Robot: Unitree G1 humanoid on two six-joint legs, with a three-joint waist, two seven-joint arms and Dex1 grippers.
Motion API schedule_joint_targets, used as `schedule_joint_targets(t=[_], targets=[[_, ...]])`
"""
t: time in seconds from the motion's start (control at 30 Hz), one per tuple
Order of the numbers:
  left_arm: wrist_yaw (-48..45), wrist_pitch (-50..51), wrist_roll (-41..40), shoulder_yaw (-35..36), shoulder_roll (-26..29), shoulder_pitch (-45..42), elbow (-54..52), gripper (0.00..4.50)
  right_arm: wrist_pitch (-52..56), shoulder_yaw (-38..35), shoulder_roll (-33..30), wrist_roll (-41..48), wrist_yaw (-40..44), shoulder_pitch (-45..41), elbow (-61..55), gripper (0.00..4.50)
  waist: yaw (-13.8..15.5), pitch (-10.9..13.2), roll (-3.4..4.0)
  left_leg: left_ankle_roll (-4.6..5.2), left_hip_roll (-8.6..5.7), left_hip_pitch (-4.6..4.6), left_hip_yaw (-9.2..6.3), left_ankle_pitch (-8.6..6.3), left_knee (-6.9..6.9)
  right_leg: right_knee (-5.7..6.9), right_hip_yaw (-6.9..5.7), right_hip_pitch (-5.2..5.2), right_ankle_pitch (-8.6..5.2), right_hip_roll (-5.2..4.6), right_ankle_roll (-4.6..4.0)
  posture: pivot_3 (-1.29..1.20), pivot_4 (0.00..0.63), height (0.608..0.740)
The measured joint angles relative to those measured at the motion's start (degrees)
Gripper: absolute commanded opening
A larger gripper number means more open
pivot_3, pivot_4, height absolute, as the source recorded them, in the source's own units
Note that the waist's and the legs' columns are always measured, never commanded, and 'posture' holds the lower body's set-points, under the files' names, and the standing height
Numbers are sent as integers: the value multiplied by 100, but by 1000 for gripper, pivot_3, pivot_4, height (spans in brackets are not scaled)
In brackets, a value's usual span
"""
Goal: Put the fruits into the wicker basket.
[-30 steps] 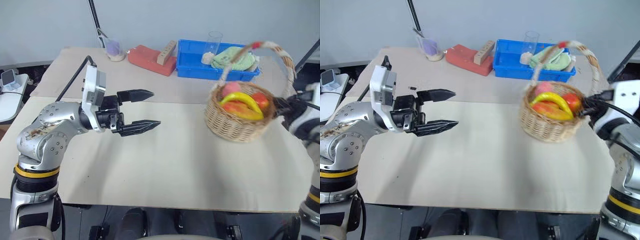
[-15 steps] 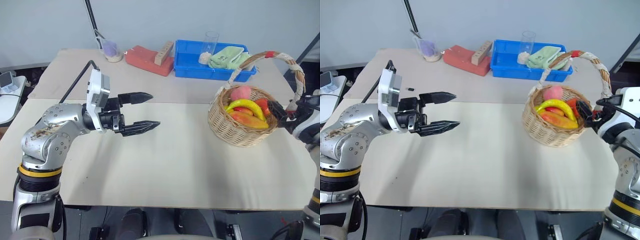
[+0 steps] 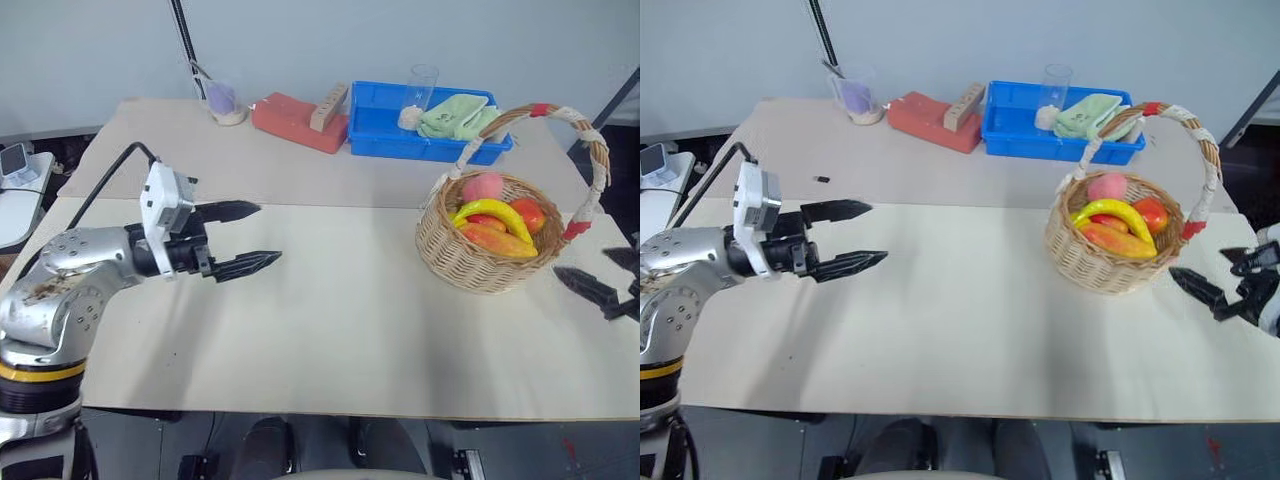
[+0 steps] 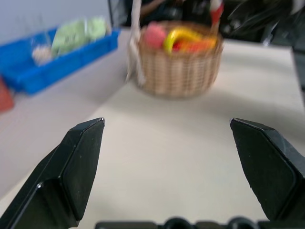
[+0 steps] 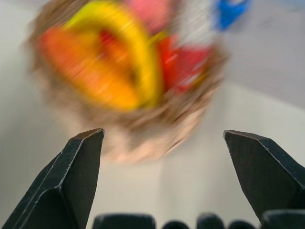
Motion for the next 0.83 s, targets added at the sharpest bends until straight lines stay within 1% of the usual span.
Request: schedule_joint_targets(t=[0.07, 0.17, 0.23, 0.37, 0.47, 0.57, 0.83], targets=[[-20, -2, 128, 152, 260, 347, -40, 4500, -84, 46, -142, 61, 402, 149, -221, 4449, -21, 0, 0, 0, 5, 8, 4, 0, -1, 1, 3, 1, -6, 1, 10, 0, 150, 726], [-31, -9, 399, 421, 639, 1063, -185, 4500, -252, 295, -386, 204, 828, 58, -522, 4449, -34, 2, -2, -1, 11, 22, 13, 0, -2, 4, 7, 6, -13, 0, 16, 0, 150, 726], [-47, -4, 474, 671, 724, 1469, -253, 4500, -325, 466, -468, 272, 962, -123, -577, 4449, -6, 3, -5, -1, 11, 23, 15, 0, -1, 3, 7, 6, -13, -3, 15, 0, 150, 726], [-67, -3, 538, 1223, 773, 1917, -284, 4500, -473, 791, -665, 285, 1190, -483, -464, 4449, 102, 4, -6, -1, 8, 22, 20, 0, 0, 1, 5, 6, -18, -12, 5, 0, 150, 726], [-94, -12, 569, 1428, 808, 1990, -278, 4500, -528, 935, -754, 281, 1303, -712, -316, 4449, 152, 4, -6, -1, 6, 22, 24, -1, 1, 1, 4, 5, -27, -14, -13, 0, 150, 726], [-105, -17, 601, 1440, 813, 1993, -258, 4500, -615, 1059, -773, 272, 1363, -779, -186, 4449, 152, 4, -6, 0, 6, 21, 25, -1, -1, 1, 3, 5, -9, -14, -36, 0, 150, 726], [-96, -12, 617, 1496, 813, 1996, -250, 4500, -726, 1160, -838, 207, 1485, -916, 41, 4449, 122, 4, -6, 1, 9, 25, 32, -2, -2, 4, 2, 2, -2, -13, -23, 0, 150, 726]])
